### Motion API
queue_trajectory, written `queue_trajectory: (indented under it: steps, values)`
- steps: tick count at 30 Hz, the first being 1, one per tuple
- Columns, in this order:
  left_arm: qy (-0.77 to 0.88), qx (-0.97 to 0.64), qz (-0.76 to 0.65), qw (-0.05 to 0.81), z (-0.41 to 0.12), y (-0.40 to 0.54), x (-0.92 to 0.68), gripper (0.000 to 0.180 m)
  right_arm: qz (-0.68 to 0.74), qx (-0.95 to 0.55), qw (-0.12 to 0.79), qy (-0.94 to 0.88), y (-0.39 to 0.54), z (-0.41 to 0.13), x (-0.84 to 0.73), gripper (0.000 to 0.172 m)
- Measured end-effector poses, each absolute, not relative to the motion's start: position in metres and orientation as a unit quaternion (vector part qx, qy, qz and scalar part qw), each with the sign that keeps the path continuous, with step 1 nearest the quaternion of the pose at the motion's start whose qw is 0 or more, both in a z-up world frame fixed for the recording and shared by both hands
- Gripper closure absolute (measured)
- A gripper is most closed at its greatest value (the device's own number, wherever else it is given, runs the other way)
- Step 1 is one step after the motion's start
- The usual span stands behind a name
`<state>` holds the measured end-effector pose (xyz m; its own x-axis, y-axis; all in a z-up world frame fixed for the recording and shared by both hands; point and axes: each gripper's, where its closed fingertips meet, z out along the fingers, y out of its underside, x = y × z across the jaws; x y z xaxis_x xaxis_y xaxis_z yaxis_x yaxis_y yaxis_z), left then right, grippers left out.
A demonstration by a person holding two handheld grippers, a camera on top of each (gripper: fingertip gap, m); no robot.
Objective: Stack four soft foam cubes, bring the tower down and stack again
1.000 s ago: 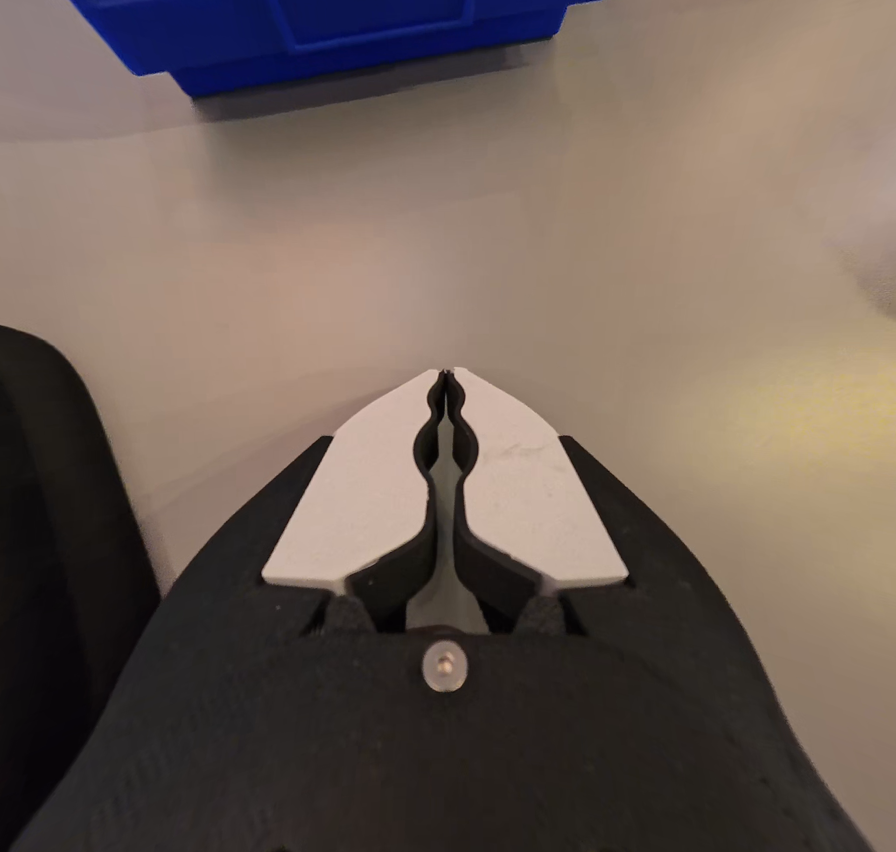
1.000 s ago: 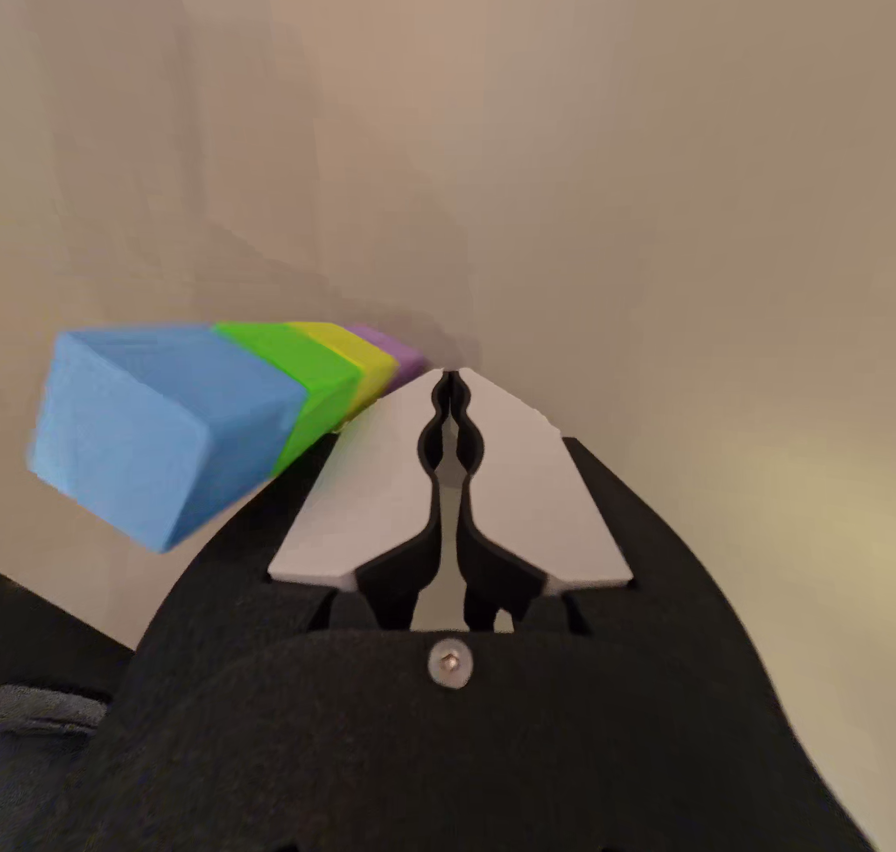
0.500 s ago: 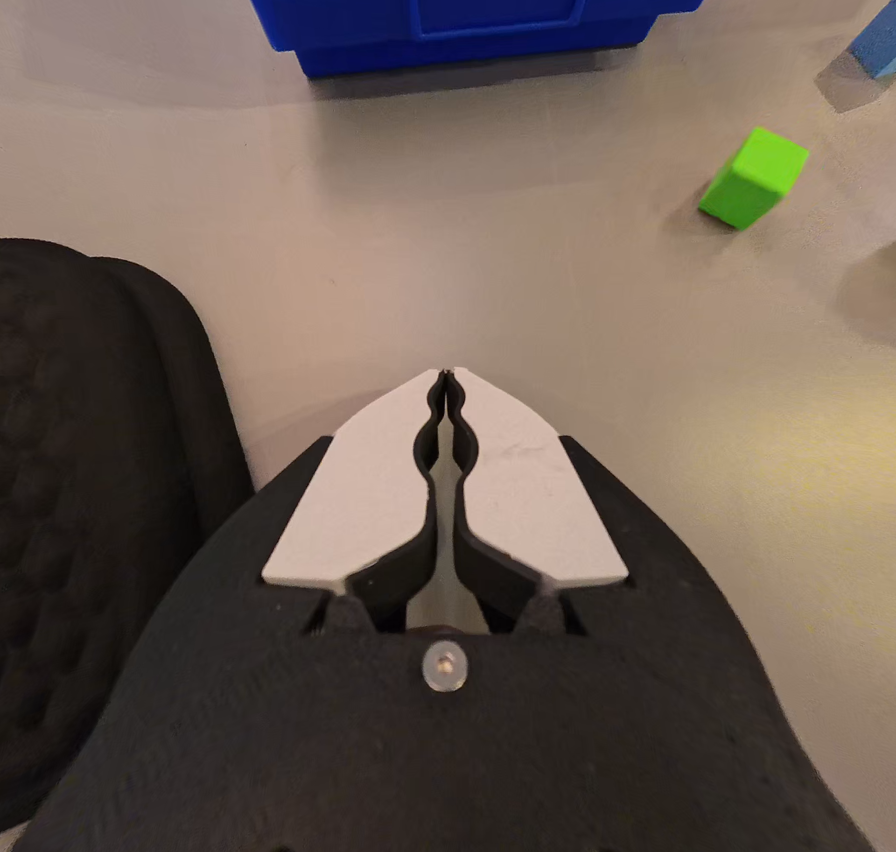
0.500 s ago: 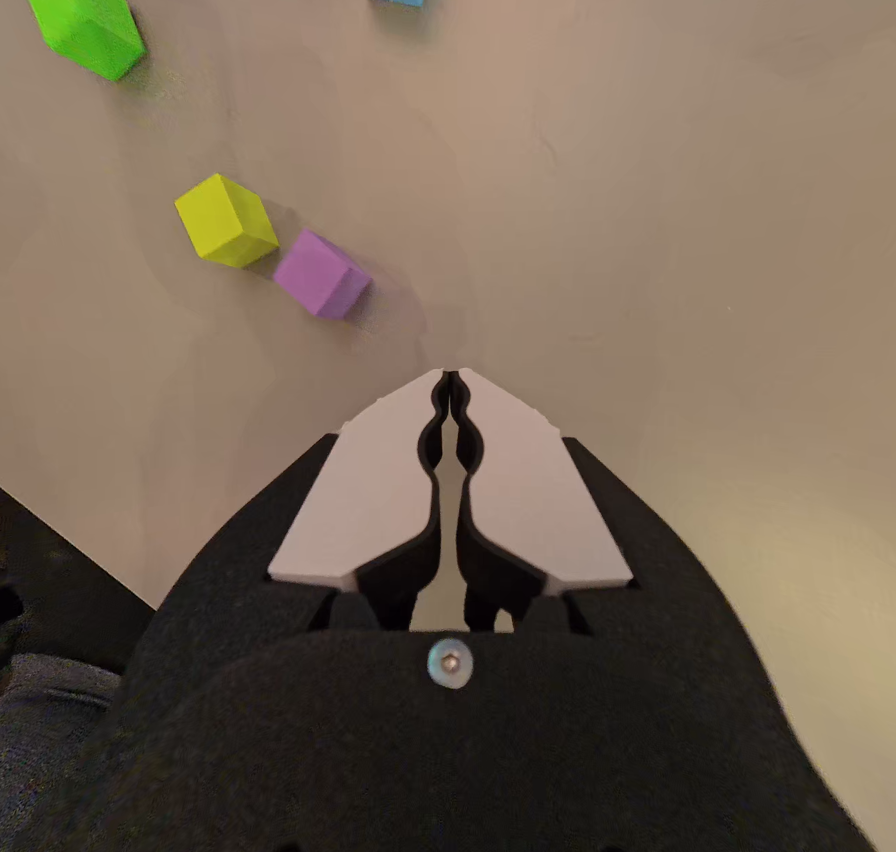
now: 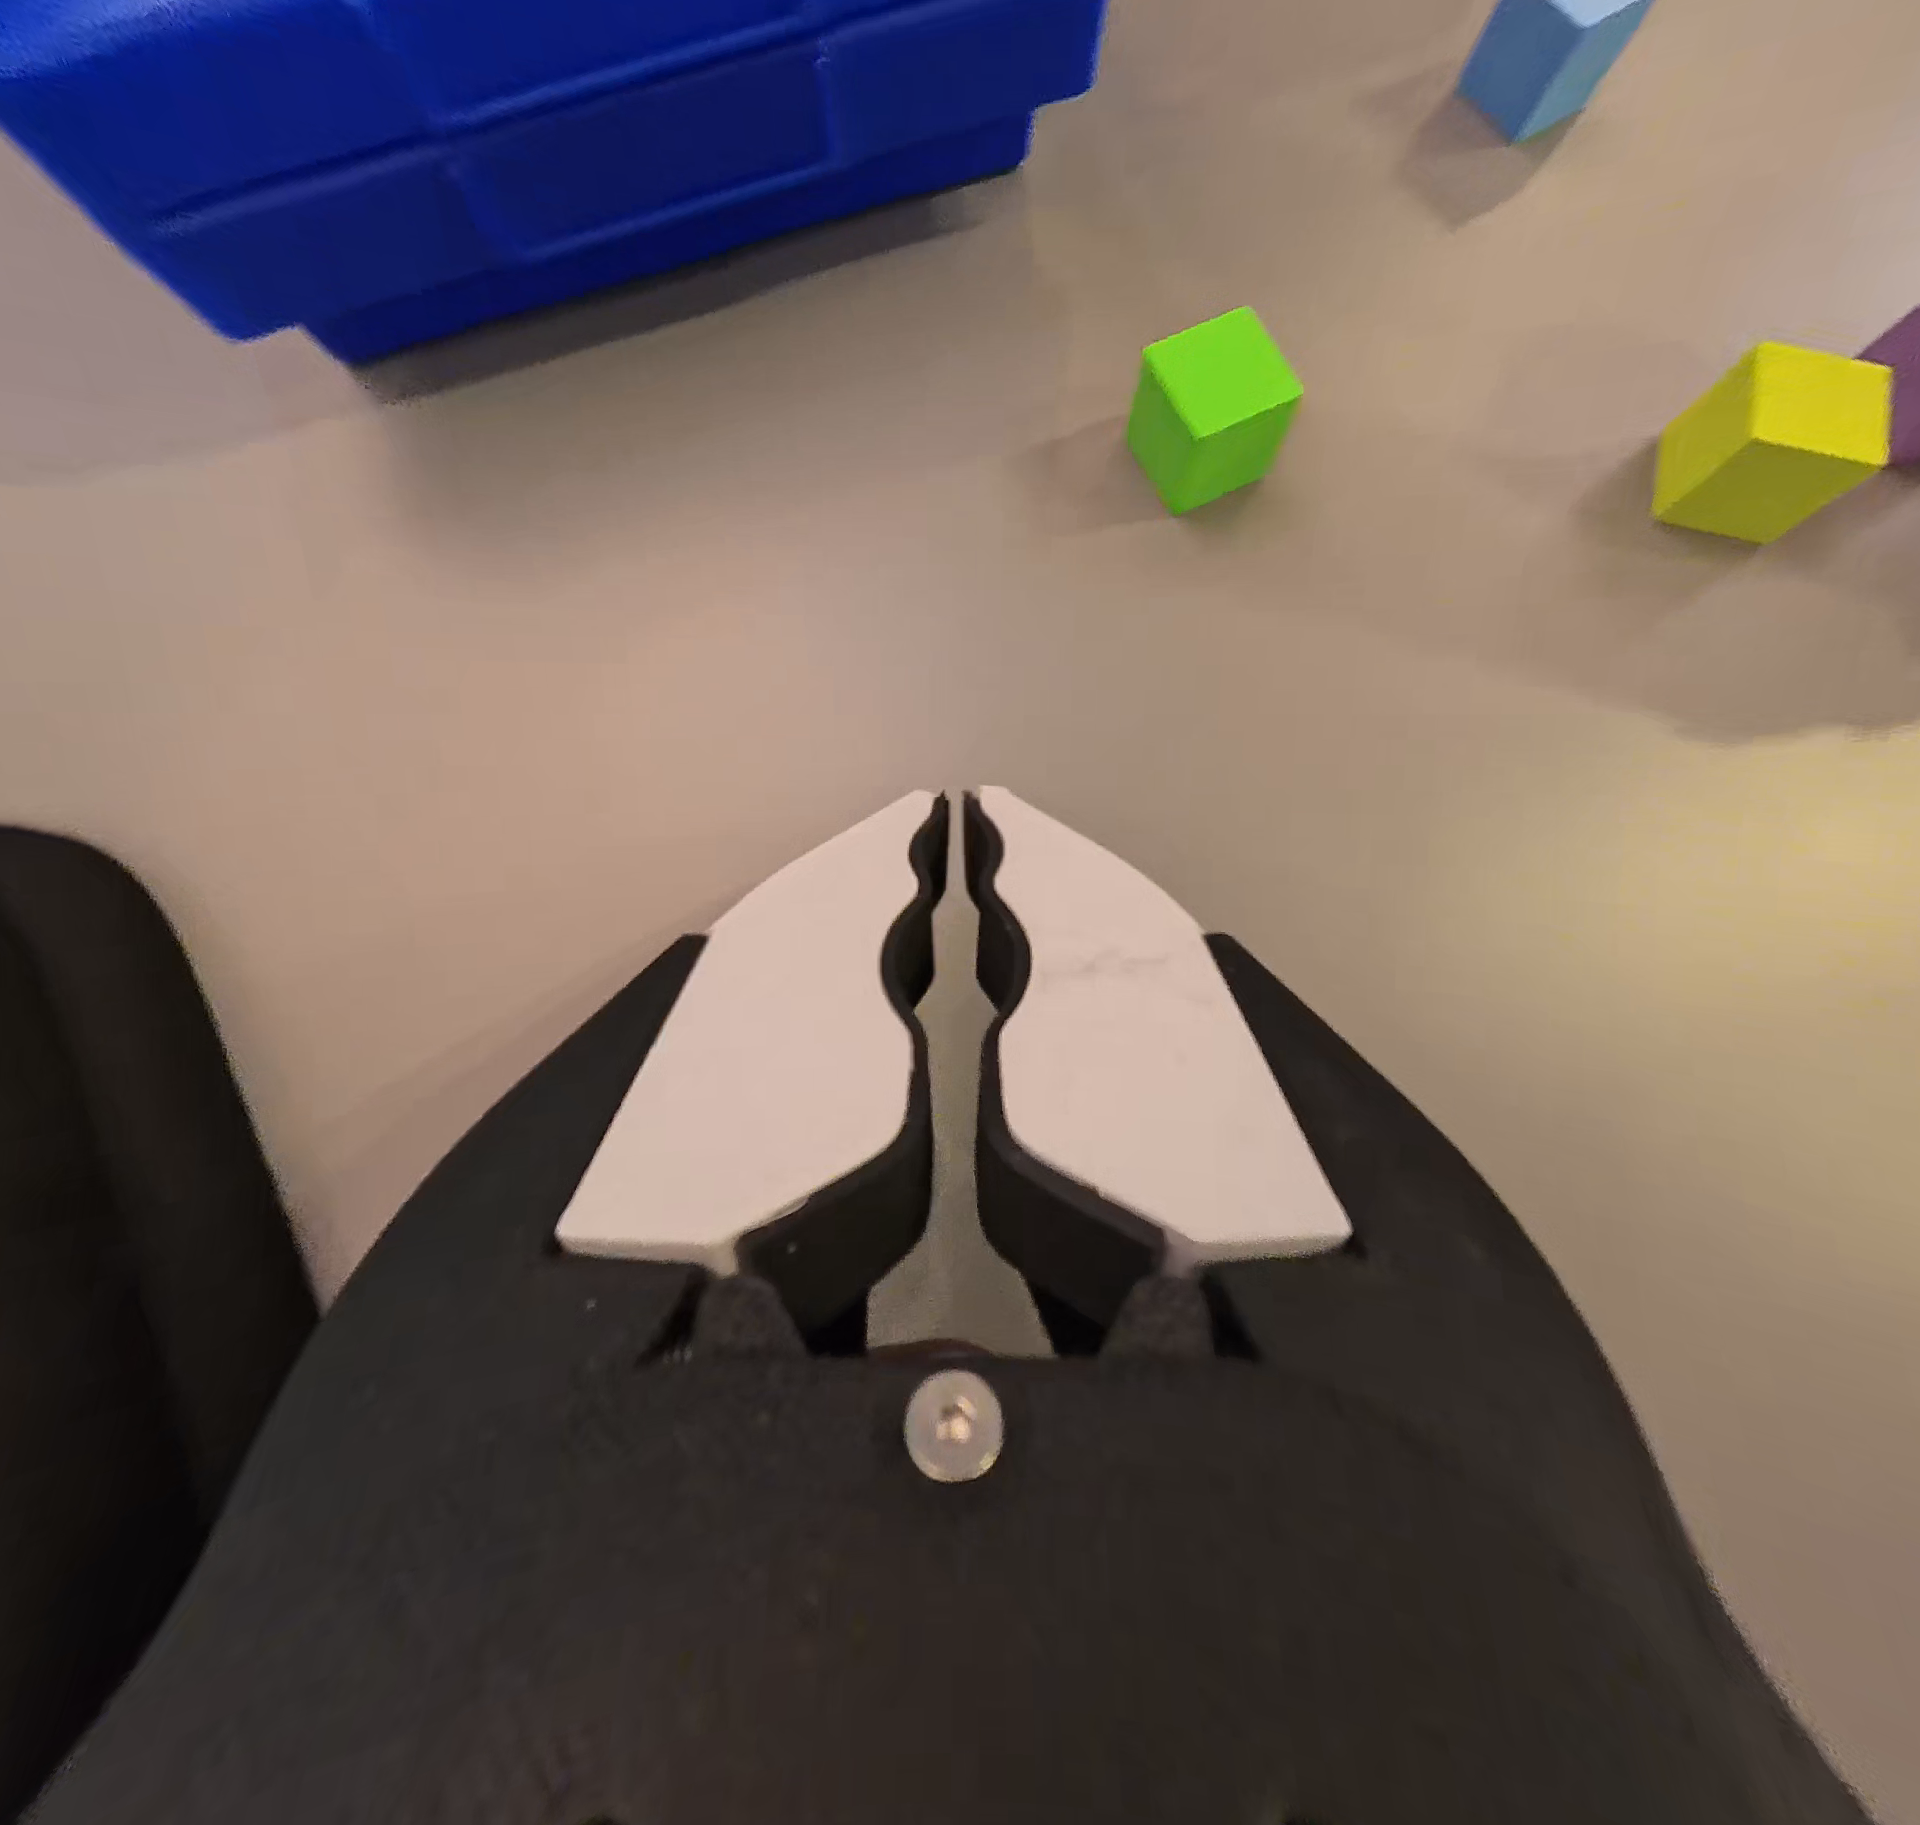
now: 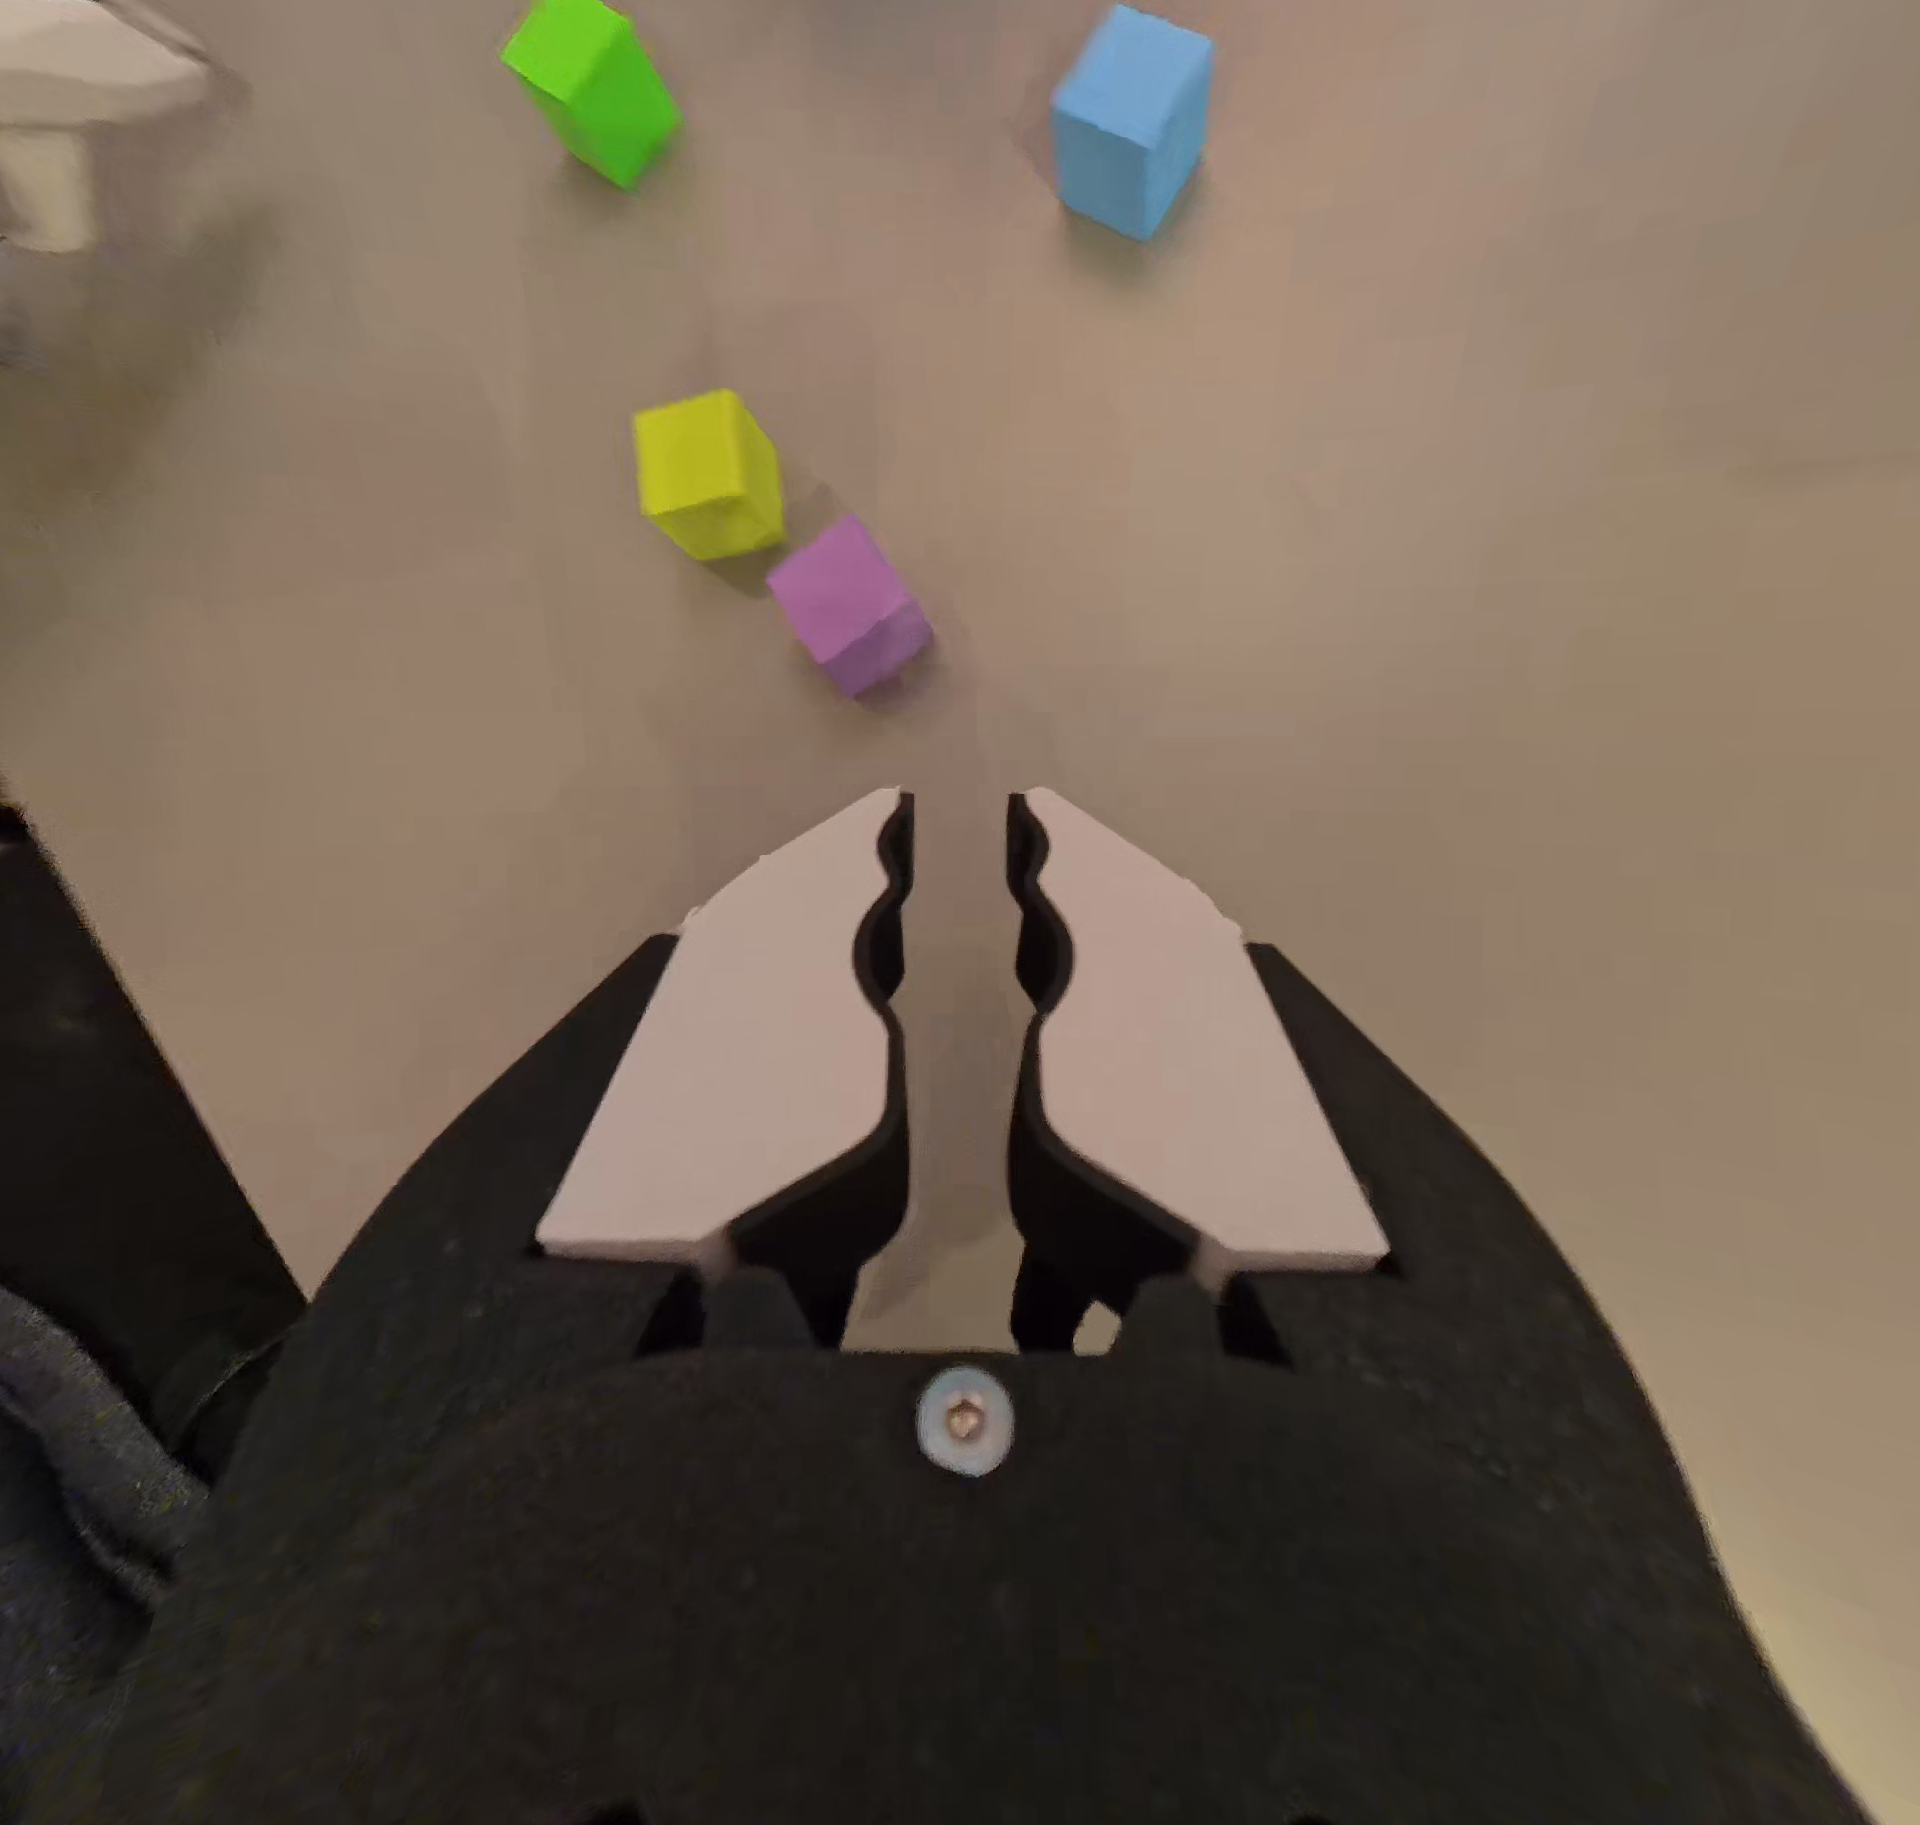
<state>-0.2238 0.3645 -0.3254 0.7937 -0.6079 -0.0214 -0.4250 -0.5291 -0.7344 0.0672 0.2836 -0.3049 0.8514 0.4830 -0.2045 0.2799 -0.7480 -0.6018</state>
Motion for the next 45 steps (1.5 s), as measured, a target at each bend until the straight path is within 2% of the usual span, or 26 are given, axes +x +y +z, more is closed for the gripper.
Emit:
queue_trajectory:
  steps: [4,6,8,10,13,15,16,25,26,28,29,33,36,39,45]
  values:
    - [0.330,-0.856,-0.113,0.381,-0.330,0.362,-0.204,0.177,0.152,-0.877,0.314,-0.329,0.293,-0.302,0.042,0.133]
    - [0.337,-0.856,-0.110,0.376,-0.334,0.362,-0.199,0.177,0.118,-0.852,0.324,-0.394,0.302,-0.305,0.033,0.128]
    - [0.342,-0.856,-0.106,0.373,-0.337,0.363,-0.195,0.177,0.101,-0.833,0.309,-0.447,0.309,-0.317,0.027,0.116]
    - [0.349,-0.854,-0.104,0.372,-0.338,0.362,-0.193,0.177,0.105,-0.826,0.297,-0.467,0.313,-0.325,0.024,0.115]
    - [0.355,-0.851,-0.105,0.374,-0.338,0.362,-0.191,0.177,0.131,-0.820,0.289,-0.477,0.315,-0.332,0.016,0.120]
    - [0.357,-0.849,-0.109,0.375,-0.338,0.362,-0.188,0.177,0.116,-0.821,0.265,-0.493,0.314,-0.346,0.018,0.131]
    - [0.359,-0.847,-0.113,0.376,-0.337,0.362,-0.186,0.177,0.111,-0.819,0.261,-0.498,0.314,-0.349,0.019,0.142]
    - [0.405,-0.812,-0.147,0.394,-0.324,0.349,-0.158,0.165,0.138,-0.791,0.221,-0.553,0.289,-0.348,0.056,0.143]
    - [0.414,-0.806,-0.151,0.394,-0.322,0.346,-0.152,0.163,0.139,-0.792,0.215,-0.554,0.286,-0.349,0.060,0.138]
    - [0.434,-0.794,-0.166,0.392,-0.317,0.337,-0.136,0.156,0.143,-0.806,0.216,-0.532,0.287,-0.347,0.063,0.105]
    - [0.440,-0.788,-0.177,0.392,-0.313,0.332,-0.127,0.152,0.153,-0.812,0.222,-0.519,0.285,-0.342,0.063,0.099]
    - [0.462,-0.764,-0.200,0.403,-0.299,0.318,-0.085,0.144,0.157,-0.830,0.267,-0.463,0.282,-0.323,0.072,0.103]
    - [0.487,-0.762,-0.182,0.385,-0.310,0.317,-0.059,0.131,0.147,-0.841,0.309,-0.420,0.279,-0.317,0.079,0.120]
    - [0.501,-0.763,-0.193,0.359,-0.324,0.315,-0.037,0.127,0.145,-0.844,0.341,-0.388,0.276,-0.317,0.082,0.124]
    - [0.510,-0.771,-0.160,0.348,-0.339,0.327,-0.029,0.143,0.112,-0.839,0.346,-0.405,0.278,-0.328,0.089,0.126]
